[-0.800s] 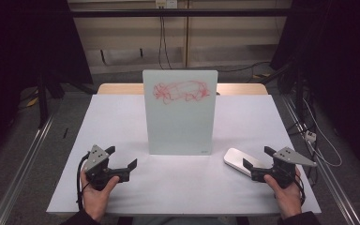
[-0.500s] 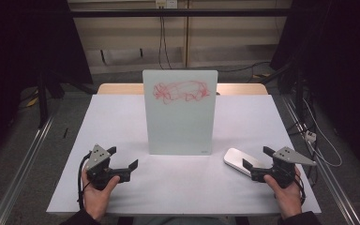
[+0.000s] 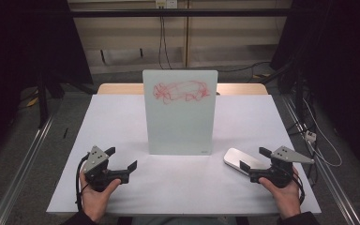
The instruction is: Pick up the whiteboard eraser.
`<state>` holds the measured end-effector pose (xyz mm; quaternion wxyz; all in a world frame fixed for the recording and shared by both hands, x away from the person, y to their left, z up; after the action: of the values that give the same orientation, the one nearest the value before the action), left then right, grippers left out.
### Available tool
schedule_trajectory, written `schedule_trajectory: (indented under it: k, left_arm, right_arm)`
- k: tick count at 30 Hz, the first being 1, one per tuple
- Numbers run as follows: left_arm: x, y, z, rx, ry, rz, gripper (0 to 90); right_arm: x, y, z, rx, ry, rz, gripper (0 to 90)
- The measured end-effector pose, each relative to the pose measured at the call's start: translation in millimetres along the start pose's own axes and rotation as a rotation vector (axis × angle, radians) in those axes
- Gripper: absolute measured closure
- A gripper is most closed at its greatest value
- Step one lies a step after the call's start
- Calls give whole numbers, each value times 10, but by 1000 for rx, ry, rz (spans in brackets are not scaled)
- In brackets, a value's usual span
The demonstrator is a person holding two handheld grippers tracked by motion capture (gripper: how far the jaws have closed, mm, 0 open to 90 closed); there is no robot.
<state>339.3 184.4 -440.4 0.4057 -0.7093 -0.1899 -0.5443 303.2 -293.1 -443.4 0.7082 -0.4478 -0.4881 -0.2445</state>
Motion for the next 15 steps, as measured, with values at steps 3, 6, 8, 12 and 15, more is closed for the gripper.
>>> schedule_trajectory:
  k: [3,6,8,12,15]
  left_arm:
    - [-4,10,-10,-4,4,6,45]
    - [-3,18,-21,-6,6,9,46]
    - [-6,19,-25,-5,7,10,46]
    - [-7,30,-30,-19,6,12,48]
    - [-12,31,-25,-15,9,21,51]
  right_arm:
    - [-5,7,-5,-3,8,16,63]
    - [-9,52,17,-19,12,68,57]
    - [-19,87,41,10,31,84,89]
    - [-9,129,80,10,12,104,67]
    - [23,158,97,0,-11,108,72]
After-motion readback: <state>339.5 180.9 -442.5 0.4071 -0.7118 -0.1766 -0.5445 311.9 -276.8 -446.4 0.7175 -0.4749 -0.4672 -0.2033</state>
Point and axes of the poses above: each handheld gripper's, and its own axes: y roughly forward along the jaws, x roughly out of its top, z roughly to its left, the point moved 3 cm from there along y, roughly forward along the jaws, and after that the axes turned 2 degrees about -z, right-handed, at the moved point
